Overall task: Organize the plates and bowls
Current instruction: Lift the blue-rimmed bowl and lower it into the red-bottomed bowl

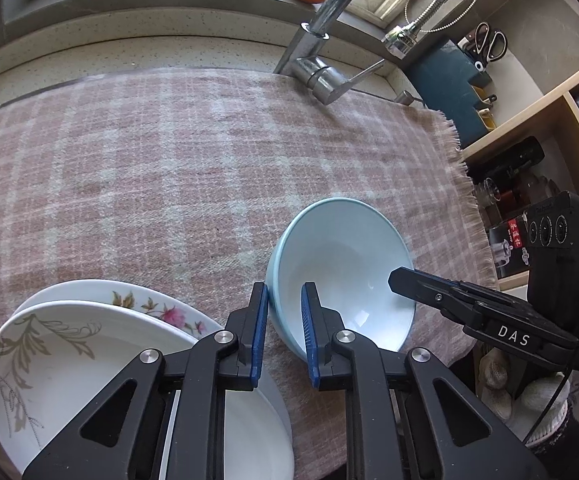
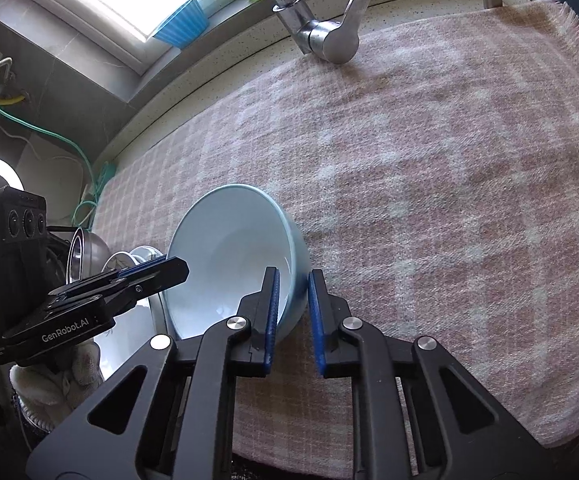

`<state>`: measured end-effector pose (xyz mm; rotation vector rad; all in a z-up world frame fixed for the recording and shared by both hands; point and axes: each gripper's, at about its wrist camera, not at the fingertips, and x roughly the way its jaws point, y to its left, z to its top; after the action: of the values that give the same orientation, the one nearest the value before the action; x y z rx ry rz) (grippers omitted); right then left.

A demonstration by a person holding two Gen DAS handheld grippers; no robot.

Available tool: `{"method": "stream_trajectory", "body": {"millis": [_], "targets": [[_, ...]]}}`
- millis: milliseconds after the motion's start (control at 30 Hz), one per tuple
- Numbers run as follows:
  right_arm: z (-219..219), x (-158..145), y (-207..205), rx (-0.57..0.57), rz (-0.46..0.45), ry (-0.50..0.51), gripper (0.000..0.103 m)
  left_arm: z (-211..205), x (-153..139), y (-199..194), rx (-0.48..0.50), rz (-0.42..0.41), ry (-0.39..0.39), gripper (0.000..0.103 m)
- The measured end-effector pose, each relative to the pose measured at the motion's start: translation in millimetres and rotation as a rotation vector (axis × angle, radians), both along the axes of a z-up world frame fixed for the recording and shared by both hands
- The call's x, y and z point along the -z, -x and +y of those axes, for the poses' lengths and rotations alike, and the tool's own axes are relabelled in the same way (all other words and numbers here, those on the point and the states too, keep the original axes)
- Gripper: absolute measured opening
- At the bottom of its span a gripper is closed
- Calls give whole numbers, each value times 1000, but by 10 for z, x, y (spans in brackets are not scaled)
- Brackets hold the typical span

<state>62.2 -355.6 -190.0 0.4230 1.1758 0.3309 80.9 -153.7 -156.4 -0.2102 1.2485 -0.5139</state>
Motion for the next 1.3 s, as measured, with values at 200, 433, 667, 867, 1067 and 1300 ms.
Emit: {"method": "stream_trajectory", "body": {"millis": [200,433,667,867,1067,1300], "targets": [[22,-123,1,-2,-21,-8,15,85,-118,31,-20,-16,32,15],[178,-416,8,-31,-77,-17,15,284,-376,86,-59,-70,61,15],[489,-655,-1,-92,-125,-19,15,599,-607,164,-123,-123,84,15],[852,-810,-45,-168,-159,-21,15,939,-728,229,-203,-152,97,15],[1306,-929,-99,-254,-187,-31,15,1348,-812,340,-294,-173,96,15],[1895,-978,-127,-358,-199,-34,15,1864,-860,474,-410,-186,96,15]]}}
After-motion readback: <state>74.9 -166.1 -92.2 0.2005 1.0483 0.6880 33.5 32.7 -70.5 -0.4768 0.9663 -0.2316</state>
